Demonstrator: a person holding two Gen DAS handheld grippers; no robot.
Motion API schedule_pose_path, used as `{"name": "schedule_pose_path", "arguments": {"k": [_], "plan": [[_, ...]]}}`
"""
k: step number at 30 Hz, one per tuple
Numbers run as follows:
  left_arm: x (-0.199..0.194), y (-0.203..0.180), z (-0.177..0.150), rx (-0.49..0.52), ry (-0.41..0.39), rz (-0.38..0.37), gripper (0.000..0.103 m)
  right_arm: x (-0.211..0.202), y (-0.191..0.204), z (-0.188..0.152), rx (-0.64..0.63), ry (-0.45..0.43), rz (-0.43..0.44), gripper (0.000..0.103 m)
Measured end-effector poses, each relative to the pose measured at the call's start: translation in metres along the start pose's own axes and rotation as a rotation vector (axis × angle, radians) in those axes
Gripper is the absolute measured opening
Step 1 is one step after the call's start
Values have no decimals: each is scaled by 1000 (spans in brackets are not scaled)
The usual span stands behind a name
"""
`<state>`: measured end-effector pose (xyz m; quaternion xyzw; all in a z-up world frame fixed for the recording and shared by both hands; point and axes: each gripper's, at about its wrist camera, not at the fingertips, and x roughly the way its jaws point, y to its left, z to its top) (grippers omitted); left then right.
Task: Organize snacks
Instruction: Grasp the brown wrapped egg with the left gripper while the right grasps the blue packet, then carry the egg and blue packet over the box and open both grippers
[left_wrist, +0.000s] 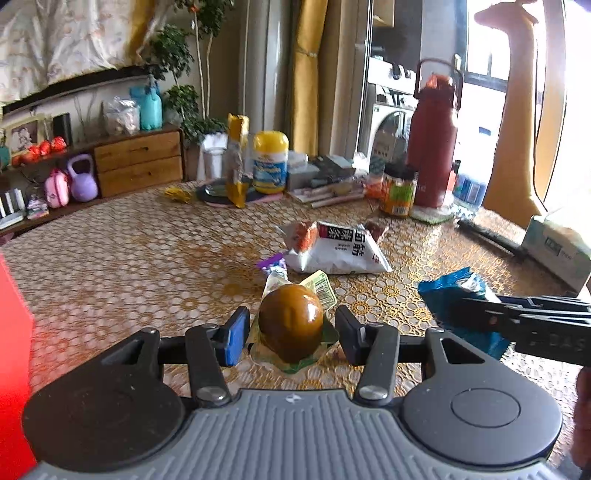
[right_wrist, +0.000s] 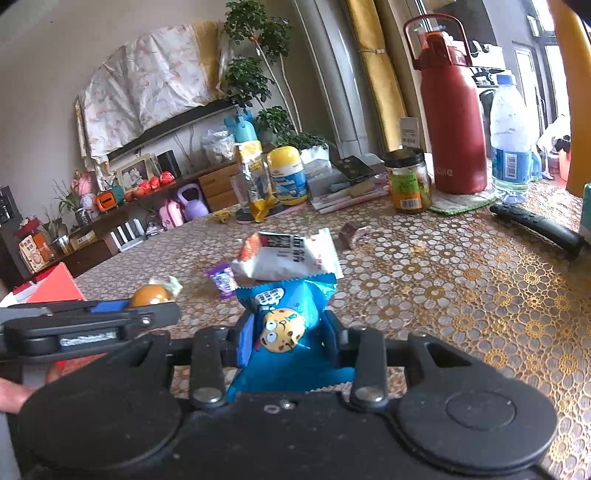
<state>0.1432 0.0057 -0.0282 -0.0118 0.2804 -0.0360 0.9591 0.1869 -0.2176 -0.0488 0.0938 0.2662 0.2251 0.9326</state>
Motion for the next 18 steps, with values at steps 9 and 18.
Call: {"name": "schedule_pose_path", "arguments": {"k": [9, 18], "plan": [[-72, 16, -9, -32, -65, 52, 49, -24, 30, -4, -30, -17, 50, 37], [-133, 35, -18, -63, -142, 111, 49, -43, 74, -1, -93, -37, 127, 37]]}}
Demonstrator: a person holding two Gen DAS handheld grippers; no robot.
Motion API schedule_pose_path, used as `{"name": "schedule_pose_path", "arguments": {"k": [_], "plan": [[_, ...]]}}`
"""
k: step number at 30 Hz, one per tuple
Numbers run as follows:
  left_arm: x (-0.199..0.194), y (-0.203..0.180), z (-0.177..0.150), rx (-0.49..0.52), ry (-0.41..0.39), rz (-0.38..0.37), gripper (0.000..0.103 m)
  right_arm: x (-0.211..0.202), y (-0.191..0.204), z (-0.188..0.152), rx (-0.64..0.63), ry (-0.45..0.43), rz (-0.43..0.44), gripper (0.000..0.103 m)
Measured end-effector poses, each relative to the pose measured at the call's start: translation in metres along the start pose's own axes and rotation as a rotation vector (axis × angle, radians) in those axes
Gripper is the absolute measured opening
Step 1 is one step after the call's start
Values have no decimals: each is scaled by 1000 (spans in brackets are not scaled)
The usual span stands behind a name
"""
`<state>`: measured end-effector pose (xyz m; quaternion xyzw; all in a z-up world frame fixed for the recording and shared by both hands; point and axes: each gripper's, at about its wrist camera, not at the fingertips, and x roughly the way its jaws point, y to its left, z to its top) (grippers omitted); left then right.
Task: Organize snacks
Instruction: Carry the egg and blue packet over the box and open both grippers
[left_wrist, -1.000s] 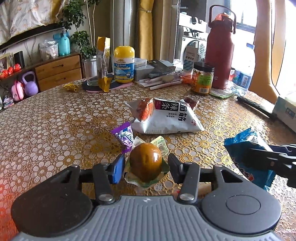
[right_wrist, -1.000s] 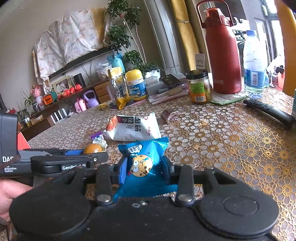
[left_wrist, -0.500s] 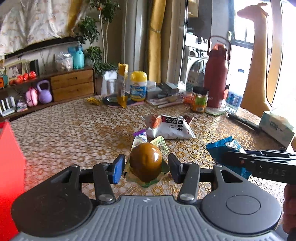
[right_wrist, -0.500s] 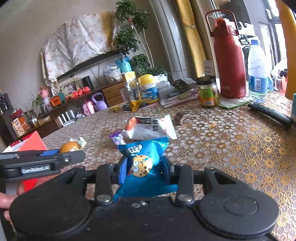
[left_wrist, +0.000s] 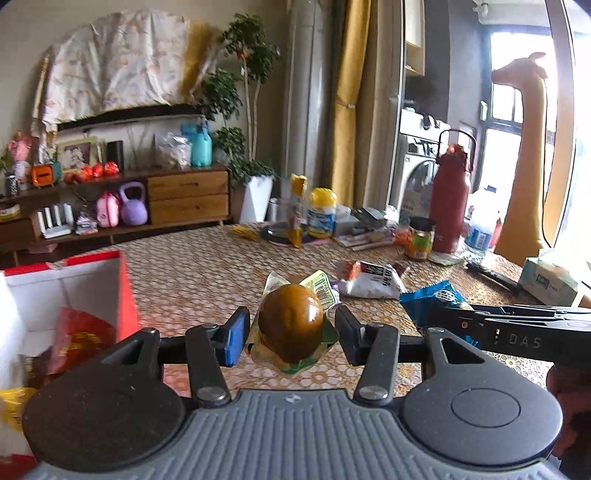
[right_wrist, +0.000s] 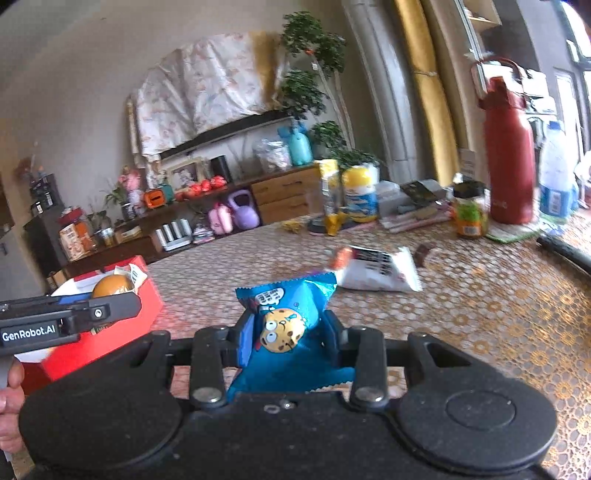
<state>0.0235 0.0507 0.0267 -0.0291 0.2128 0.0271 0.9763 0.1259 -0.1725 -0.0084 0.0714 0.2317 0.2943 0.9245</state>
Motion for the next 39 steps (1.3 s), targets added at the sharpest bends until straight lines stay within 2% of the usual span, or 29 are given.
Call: {"name": "schedule_pose_path", "arguments": {"k": [19, 28, 39], "plan": [[-77, 98, -10, -114, -80, 231, 49, 17, 130, 16, -185, 5, 243, 37], [-90, 133, -17, -141, -70, 328, 50, 35, 185, 23, -262, 26, 360, 37], [-84, 182, -24, -182, -12, 378, 50, 64, 229, 24, -349, 84, 430, 37]]}}
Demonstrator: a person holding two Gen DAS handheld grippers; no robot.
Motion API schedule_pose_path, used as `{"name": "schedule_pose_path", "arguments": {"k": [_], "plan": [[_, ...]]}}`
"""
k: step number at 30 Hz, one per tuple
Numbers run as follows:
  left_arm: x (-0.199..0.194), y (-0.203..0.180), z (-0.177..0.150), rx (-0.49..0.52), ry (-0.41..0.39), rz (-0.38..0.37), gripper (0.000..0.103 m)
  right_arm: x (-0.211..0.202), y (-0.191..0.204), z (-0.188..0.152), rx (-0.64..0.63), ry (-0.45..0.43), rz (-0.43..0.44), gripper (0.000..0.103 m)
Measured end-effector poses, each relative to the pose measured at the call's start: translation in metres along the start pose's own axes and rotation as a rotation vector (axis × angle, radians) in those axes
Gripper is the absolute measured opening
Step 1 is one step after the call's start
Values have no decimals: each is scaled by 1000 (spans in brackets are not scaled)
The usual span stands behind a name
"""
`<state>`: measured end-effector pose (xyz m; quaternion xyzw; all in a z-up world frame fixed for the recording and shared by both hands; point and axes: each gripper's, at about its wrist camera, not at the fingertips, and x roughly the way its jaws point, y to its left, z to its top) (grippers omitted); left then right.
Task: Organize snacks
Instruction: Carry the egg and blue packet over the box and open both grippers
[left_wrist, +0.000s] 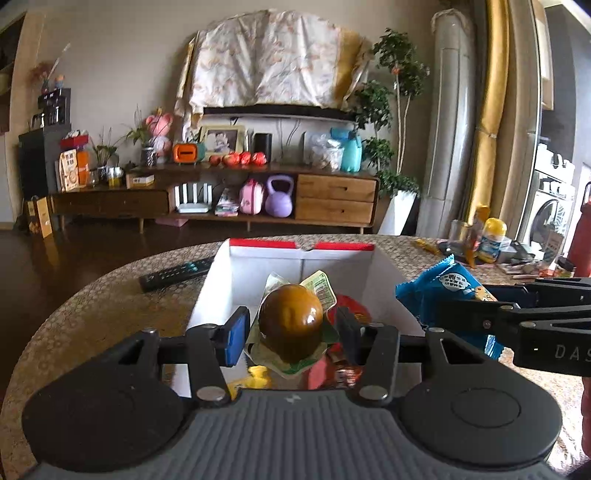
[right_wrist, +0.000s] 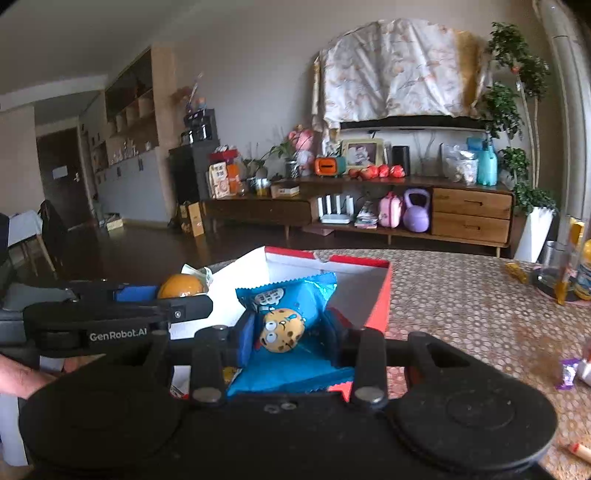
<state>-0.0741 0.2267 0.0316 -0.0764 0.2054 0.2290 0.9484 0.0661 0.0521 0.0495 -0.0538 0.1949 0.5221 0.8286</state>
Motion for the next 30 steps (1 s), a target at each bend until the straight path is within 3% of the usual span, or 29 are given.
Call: {"name": "schedule_pose_path", "arguments": {"k": [15, 23, 26, 30], "plan": [[47, 17, 18, 1, 141, 9, 50, 61, -4, 9, -14, 124, 5, 37], [75, 15, 27, 16, 295, -7, 50, 82, -2, 11, -16, 227, -2, 37], [81, 15, 23, 16, 325, -1, 38, 88, -2, 8, -17, 269, -9, 37], [82, 14, 21, 10, 330, -25, 38, 91, -3, 5, -17, 287, -11, 37]]}}
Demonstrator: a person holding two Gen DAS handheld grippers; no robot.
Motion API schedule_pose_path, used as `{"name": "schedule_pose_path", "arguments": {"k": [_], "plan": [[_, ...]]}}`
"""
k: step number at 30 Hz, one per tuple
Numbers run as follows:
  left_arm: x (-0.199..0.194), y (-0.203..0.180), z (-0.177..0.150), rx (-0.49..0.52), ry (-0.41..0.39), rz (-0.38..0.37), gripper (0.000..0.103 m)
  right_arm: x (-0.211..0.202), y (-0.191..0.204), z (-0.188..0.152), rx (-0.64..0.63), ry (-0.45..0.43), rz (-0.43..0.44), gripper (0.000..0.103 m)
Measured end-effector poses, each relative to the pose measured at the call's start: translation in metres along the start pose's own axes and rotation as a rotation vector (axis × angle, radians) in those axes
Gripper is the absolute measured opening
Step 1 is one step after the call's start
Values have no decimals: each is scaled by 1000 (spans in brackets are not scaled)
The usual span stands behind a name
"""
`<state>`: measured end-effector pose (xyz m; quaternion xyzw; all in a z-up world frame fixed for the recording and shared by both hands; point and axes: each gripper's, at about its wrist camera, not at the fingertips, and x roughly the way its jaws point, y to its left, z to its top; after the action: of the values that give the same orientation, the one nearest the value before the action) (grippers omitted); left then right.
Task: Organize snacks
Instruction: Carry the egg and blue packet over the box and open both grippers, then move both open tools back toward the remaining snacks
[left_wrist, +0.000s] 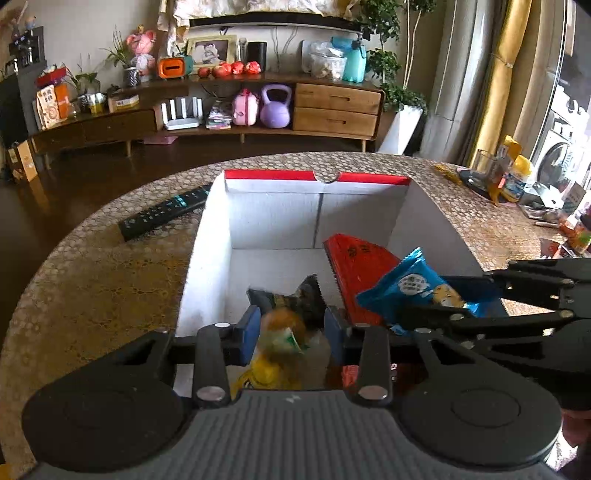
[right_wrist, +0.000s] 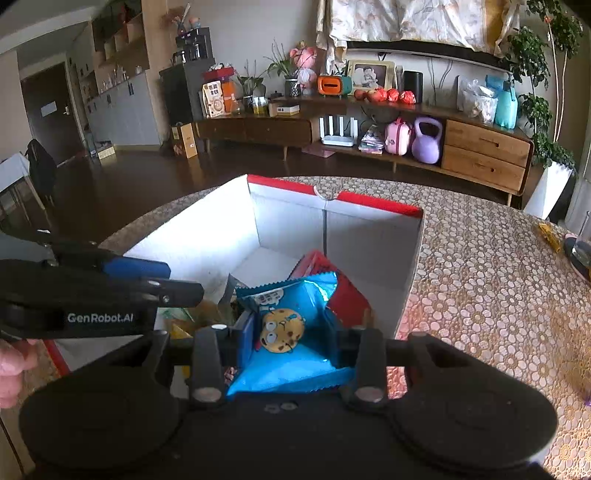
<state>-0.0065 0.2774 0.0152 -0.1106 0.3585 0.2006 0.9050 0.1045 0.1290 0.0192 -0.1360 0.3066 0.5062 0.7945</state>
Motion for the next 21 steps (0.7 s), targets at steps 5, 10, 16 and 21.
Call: {"name": "schedule_pose_path", "arguments": {"k": [5, 10, 16, 21], "plan": [[-1, -3, -2, 2, 2, 2, 38, 1, -1, -3, 4, 16, -10, 38], [-5, -4, -5, 0, -9, 4, 47, 1, 2, -3, -15, 27, -11, 40], [-15, 0, -10, -28, -36, 21, 67, -10, 2, -3, -8, 2, -13, 63], [-25, -5, -16, -28, -68, 11, 72, -35, 0, -9, 11, -63, -12, 76]]}}
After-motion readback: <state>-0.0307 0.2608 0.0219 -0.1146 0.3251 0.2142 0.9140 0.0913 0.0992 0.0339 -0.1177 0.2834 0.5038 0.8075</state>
